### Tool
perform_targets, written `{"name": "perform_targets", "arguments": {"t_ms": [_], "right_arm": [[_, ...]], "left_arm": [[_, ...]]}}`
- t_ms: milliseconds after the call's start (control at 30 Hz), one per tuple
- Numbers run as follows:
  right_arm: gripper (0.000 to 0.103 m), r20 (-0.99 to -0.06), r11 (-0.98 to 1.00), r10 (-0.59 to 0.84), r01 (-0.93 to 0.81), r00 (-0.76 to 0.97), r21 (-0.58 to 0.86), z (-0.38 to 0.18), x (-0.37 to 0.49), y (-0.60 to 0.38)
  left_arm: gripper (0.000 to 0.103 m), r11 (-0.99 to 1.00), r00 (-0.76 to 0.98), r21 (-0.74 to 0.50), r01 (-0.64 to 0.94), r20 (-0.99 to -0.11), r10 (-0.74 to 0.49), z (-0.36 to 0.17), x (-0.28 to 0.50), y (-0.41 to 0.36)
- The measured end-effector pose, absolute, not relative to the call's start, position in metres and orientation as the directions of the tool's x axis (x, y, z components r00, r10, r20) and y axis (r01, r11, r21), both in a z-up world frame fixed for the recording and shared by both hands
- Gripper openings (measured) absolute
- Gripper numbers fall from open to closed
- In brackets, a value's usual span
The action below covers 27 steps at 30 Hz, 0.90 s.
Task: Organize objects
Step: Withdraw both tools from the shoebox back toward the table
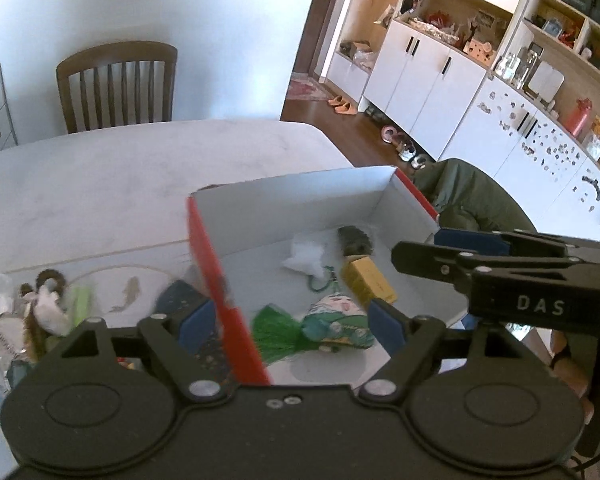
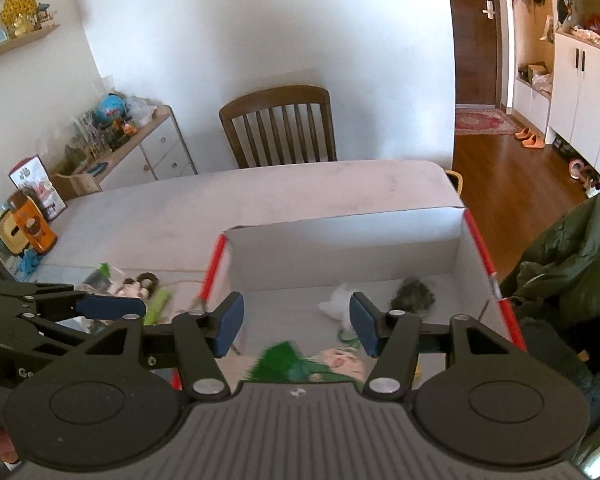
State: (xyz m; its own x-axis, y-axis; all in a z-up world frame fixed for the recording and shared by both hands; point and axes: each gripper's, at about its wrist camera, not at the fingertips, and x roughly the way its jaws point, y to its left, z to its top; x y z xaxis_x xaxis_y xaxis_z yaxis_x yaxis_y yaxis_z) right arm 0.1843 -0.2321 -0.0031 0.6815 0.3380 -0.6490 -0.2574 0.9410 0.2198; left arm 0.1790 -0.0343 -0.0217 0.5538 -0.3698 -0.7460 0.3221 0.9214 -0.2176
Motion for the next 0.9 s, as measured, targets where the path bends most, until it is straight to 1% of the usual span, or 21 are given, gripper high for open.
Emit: {"name": "perform_targets", "arguments": {"t_ms": [100,200,433,500,700,900], "right_arm": [[0.059,-0.643,0.937,0.348,-0.259,0.682,0.233,0.001,0.178,-0.220],[0.063,-0.635,0.938,0.348,-0.263,0.690,0.228,0.004,0.169,-0.206],[0.066,-0.625,0.938,0.345,-0.277,0.700,0.208,0.007,0.153,-0.170],[0.069,-0.622,0.939,0.344,-0.279,0.703,0.204,0.007,0.150,-0.160],[0.071,-0.616,0.936,0.350,-0.289,0.706,0.200,0.004,0.141,-0.134],[0.078,-0.607,0.934,0.356,-0.292,0.710,0.206,0.001,0.135,-0.111]], "left_arm": [[0.083,0.923,0.560,-0.230,0.309,-0.740,-0.372,-0.019,0.175,-0.015],[0.084,0.926,0.577,-0.228,0.301,-0.730,-0.367,-0.015,0.170,0.004],[0.086,0.926,0.596,-0.254,0.278,-0.710,-0.374,-0.008,0.164,0.045],[0.087,0.929,0.607,-0.250,0.272,-0.705,-0.367,-0.007,0.162,0.055],[0.088,0.932,0.631,-0.230,0.279,-0.687,-0.359,-0.003,0.158,0.079],[0.092,0.936,0.651,-0.217,0.279,-0.674,-0.350,-0.003,0.159,0.102]]}}
